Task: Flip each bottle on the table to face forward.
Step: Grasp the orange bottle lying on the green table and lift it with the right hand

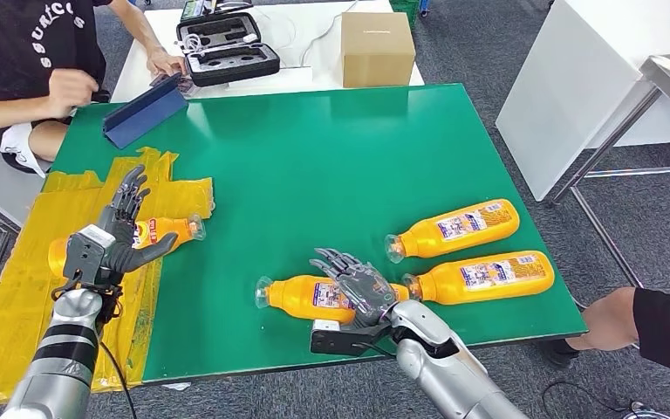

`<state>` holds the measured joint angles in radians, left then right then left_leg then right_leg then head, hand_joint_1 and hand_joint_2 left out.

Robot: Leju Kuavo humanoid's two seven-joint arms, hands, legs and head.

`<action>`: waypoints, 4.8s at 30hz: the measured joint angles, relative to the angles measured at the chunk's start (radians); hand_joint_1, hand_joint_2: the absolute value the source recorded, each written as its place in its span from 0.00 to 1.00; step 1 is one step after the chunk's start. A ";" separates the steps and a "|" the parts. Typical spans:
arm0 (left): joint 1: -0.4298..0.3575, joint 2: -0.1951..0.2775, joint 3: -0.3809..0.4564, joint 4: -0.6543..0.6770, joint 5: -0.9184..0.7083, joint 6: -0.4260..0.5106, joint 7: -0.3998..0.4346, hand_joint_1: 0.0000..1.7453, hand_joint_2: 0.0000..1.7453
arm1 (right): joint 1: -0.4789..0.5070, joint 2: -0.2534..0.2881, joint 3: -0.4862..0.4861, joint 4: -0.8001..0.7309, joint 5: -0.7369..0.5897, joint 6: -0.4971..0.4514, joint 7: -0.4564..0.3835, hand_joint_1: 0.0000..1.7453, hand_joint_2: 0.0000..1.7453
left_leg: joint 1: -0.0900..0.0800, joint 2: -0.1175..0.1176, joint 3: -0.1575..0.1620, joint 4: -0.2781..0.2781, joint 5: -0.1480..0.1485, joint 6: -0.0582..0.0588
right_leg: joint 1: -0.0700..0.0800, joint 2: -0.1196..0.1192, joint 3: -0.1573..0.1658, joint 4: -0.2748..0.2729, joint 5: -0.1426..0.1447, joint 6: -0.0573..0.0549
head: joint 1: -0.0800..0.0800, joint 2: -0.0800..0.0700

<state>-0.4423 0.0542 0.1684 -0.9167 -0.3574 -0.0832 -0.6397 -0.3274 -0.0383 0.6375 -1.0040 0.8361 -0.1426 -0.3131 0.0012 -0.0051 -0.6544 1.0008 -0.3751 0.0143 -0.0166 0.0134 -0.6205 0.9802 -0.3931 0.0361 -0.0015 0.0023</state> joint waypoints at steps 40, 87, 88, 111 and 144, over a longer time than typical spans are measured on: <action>-0.137 -0.046 -0.189 0.036 -0.049 0.080 0.092 0.00 1.00 | -0.346 0.138 -0.076 0.546 -0.008 0.107 0.183 0.98 1.00 | 0.001 0.006 0.020 0.000 0.000 -0.002 | 0.002 0.006 0.014 -0.001 0.003 -0.003 | 0.000 0.000; -0.352 -0.210 -0.375 0.273 -0.013 0.080 0.069 0.00 1.00 | -0.530 0.253 -0.067 0.710 0.136 0.404 0.482 0.00 1.00 | 0.001 0.006 0.018 0.000 0.001 -0.001 | 0.002 0.006 0.015 0.000 0.003 -0.003 | -0.001 0.000; -0.353 -0.211 -0.376 0.275 -0.013 0.080 0.069 0.00 1.00 | -0.527 0.255 -0.063 0.713 0.141 0.409 0.488 0.00 1.00 | 0.001 0.005 0.017 0.000 0.001 -0.001 | 0.002 0.006 0.015 0.000 0.003 -0.002 | 0.000 0.000; -0.362 -0.218 -0.388 0.308 -0.004 0.085 0.066 0.00 1.00 | -0.518 0.266 -0.048 0.719 0.160 0.417 0.500 0.97 1.00 | 0.001 0.006 0.017 0.000 -0.001 -0.002 | 0.002 0.006 0.014 -0.001 0.003 -0.002 | 0.000 0.000; -0.346 -0.216 -0.388 0.311 0.006 0.102 0.065 0.00 1.00 | -0.498 0.291 -0.063 0.719 0.154 0.264 0.484 0.96 1.00 | 0.001 0.007 0.017 0.000 0.000 -0.002 | 0.003 0.007 0.014 -0.001 0.004 -0.003 | 0.000 0.000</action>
<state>-0.7880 -0.1614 -0.2197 -0.6053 -0.3510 0.0191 -0.5749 -0.8255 0.2530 0.5748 -0.2850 0.9902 0.1212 0.1706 0.0025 0.0014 -0.6375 1.0003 -0.3753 0.0124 -0.0139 0.0205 -0.6065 0.9793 -0.3894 0.0335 -0.0020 0.0023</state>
